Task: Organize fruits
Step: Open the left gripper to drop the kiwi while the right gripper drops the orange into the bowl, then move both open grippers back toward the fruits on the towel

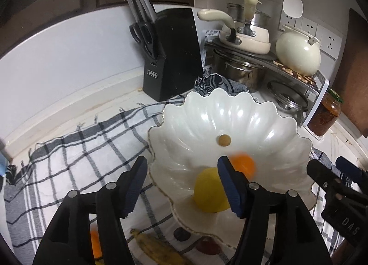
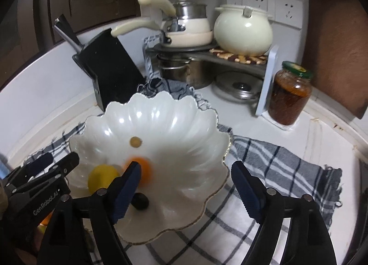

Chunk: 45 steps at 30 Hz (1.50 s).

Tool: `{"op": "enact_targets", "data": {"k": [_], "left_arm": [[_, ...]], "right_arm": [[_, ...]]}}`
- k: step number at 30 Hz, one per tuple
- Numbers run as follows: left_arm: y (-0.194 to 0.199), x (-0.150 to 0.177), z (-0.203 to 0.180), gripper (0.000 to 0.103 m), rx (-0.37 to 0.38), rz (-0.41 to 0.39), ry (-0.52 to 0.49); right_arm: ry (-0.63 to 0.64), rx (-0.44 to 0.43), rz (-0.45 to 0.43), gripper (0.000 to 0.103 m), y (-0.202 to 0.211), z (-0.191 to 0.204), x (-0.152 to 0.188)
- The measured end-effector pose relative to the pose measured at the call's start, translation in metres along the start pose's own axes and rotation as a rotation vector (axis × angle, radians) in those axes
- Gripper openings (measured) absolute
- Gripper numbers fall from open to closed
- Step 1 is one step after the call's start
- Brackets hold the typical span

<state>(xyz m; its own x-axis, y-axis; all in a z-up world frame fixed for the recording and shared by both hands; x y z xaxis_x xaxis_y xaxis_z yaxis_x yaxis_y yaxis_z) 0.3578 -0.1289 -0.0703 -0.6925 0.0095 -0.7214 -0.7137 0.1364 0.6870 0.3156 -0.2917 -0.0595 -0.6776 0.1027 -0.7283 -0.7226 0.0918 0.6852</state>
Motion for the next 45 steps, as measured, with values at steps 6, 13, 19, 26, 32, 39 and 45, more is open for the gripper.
{"op": "enact_targets", "data": {"k": [6,13,19,26,32,39,45], "left_arm": [[0.020,0.003,0.013,0.069,-0.008,-0.004,0.029],[0.055,0.010,0.040,0.083,-0.029,-0.032,0.075],[0.080,0.019,0.062,0.083,-0.031,-0.052,0.102],[0.100,0.032,0.082,0.083,-0.044,-0.060,0.125],[0.114,0.043,0.097,0.088,-0.069,-0.077,0.136],[0.117,0.060,0.112,0.090,-0.083,-0.074,0.155],[0.112,0.073,0.117,0.090,-0.086,-0.059,0.157]], "right_arm": [[-0.012,0.007,-0.019,0.086,0.021,0.007,0.002],[-0.020,-0.008,-0.045,0.086,0.046,0.026,0.009],[-0.013,-0.028,-0.069,0.086,0.067,0.044,0.014],[0.013,-0.034,-0.091,0.086,0.088,0.065,0.023],[0.022,-0.045,-0.098,0.086,0.098,0.077,0.033],[0.043,-0.059,-0.086,0.086,0.100,0.090,0.050],[0.057,-0.066,-0.065,0.086,0.096,0.095,0.062]]}}
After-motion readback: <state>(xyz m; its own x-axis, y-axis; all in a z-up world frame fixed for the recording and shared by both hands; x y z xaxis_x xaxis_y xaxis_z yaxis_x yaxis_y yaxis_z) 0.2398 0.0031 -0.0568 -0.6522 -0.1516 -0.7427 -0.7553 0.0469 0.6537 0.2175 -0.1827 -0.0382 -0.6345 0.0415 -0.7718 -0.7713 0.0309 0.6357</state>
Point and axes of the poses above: each gripper's, at about its wrist camera, not at the fingertips, and y roughly against the way its jaws point, z to its left, x to its underside, the point moved 4 cm from there along -y, roughly the way its jaws point, and after that the axes turned 3 degrees about y, right-handed, at the moved point
